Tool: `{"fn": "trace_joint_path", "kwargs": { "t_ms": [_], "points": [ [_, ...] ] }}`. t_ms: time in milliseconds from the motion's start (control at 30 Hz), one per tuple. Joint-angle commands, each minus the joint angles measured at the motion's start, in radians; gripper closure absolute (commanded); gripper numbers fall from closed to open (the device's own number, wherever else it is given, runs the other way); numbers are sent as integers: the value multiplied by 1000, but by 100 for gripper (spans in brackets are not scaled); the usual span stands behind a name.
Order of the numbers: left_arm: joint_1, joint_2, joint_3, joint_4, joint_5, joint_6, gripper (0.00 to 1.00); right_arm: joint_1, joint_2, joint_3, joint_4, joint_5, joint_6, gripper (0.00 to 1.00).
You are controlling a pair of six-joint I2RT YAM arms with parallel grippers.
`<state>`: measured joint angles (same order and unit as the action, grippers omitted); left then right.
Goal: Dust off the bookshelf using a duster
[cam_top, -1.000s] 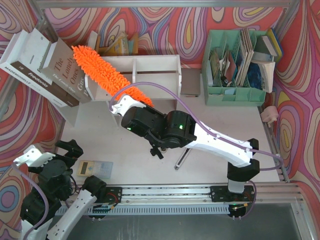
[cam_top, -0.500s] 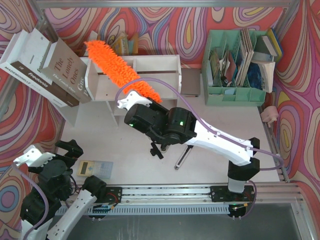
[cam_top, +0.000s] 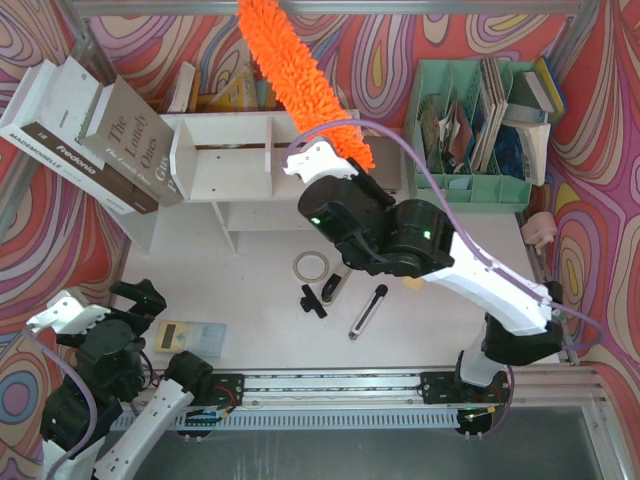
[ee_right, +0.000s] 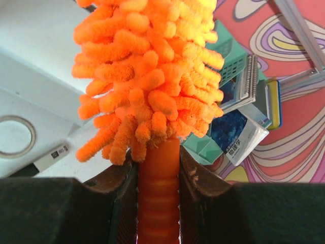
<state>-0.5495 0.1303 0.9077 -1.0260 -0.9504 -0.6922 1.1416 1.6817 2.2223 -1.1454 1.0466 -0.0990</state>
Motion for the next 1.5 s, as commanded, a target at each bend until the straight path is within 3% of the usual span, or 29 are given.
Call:
{"fn": "trace_joint_path", "kwargs": {
  "t_ms": [0, 133, 333, 667, 1133, 1467],
  "points": [
    [3, -12, -13, -5, -3, -4, 2, 50, -104, -88, 297, 127, -179, 100],
    [3, -14, -13, -4, -5, -3, 2, 141, -131, -202, 534, 164, -341, 100],
    [3, 2, -12, -5, -2, -1, 2, 192, -48, -17, 299, -25, -131, 100],
    [3, -5, -14, -3, -2, -1, 2, 193, 37, -48, 224, -217, 7, 100],
    [2, -7, -13, -3, -1, 1, 2, 142, 23, -204, 193, -287, 120, 100],
    [3, -4, -14, -2, -1, 1, 2, 74, -20, -233, 132, -221, 173, 100]
  ]
}}
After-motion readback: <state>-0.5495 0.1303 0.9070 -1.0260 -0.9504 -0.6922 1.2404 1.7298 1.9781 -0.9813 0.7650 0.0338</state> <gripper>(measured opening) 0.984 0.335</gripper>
